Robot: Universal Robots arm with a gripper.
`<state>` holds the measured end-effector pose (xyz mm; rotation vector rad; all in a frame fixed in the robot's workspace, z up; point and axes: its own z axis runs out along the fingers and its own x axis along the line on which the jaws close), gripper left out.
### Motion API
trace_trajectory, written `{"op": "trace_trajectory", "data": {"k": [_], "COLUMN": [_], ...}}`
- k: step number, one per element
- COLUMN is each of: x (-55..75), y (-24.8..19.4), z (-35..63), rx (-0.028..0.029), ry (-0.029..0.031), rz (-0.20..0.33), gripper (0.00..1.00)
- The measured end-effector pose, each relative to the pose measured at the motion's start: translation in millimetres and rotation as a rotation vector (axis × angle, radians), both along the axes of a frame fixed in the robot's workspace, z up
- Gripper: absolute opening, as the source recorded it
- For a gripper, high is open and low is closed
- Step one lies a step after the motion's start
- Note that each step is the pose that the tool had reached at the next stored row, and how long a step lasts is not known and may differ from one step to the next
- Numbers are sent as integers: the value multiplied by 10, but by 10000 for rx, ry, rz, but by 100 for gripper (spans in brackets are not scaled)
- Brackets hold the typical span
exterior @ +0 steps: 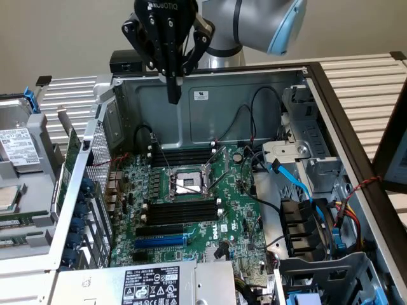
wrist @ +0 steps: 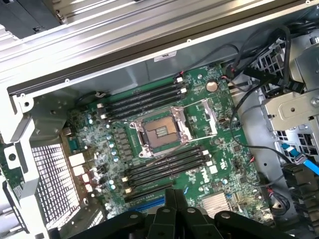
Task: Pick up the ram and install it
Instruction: 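Reach for the ram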
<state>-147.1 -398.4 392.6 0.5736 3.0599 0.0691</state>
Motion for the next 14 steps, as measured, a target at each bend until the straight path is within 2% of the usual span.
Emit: {"op": "trace_trajectory", "data": {"k": [14], "x": [-658], "y": [13], "z": [-8], "rx": [0], "ry": [0], "rz": [-20], "gripper": [11]}}
